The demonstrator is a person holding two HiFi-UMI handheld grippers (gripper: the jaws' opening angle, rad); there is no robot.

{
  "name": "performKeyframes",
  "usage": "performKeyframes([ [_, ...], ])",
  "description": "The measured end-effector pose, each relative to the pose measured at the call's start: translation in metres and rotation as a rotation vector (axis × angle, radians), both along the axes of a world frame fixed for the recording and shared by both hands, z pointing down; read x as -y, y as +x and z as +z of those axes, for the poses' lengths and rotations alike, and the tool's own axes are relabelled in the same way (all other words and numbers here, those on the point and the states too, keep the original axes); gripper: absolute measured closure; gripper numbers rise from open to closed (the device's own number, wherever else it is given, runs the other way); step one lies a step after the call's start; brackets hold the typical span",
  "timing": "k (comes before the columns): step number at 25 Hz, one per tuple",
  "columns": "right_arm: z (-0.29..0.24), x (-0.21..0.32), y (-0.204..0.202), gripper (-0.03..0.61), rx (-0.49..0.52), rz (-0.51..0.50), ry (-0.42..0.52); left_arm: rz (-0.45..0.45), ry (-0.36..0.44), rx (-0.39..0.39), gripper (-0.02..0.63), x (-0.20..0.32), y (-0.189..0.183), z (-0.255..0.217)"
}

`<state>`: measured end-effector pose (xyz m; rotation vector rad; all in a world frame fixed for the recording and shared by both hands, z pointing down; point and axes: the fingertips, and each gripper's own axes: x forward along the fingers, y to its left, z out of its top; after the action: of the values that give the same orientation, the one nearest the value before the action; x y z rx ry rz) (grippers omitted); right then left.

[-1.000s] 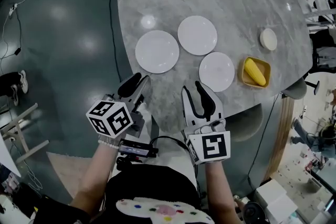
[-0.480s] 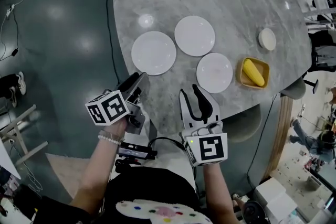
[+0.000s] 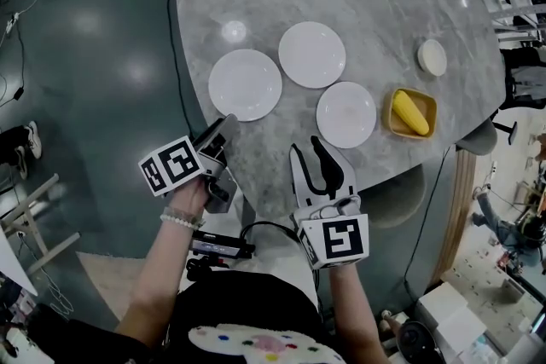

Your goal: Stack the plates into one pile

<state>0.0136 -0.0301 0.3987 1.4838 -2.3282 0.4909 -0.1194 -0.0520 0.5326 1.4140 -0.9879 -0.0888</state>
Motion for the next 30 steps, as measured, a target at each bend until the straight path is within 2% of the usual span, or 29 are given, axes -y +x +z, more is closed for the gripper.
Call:
performKeyframes([
  [10, 0.0061, -0.0002, 0.0002, 0.463, 0.004, 0.012, -0.014, -0.029, -0.048, -0.047, 0.439, 0.0022, -0.0006, 0.0073],
  [25, 0.0067, -0.0011, -0.0019, 0.463, 0.008, 0.020, -0.018, -0.036, -0.058, -0.092, 0.440, 0.0058, 0.0049, 0.0060],
  [30, 0.0070, -0.0017, -0.0039, 0.463, 0.013, 0.017, -0.022, -0.080, -0.077, -0.114, 0.443, 0.0063, 0.0046, 0.0053],
])
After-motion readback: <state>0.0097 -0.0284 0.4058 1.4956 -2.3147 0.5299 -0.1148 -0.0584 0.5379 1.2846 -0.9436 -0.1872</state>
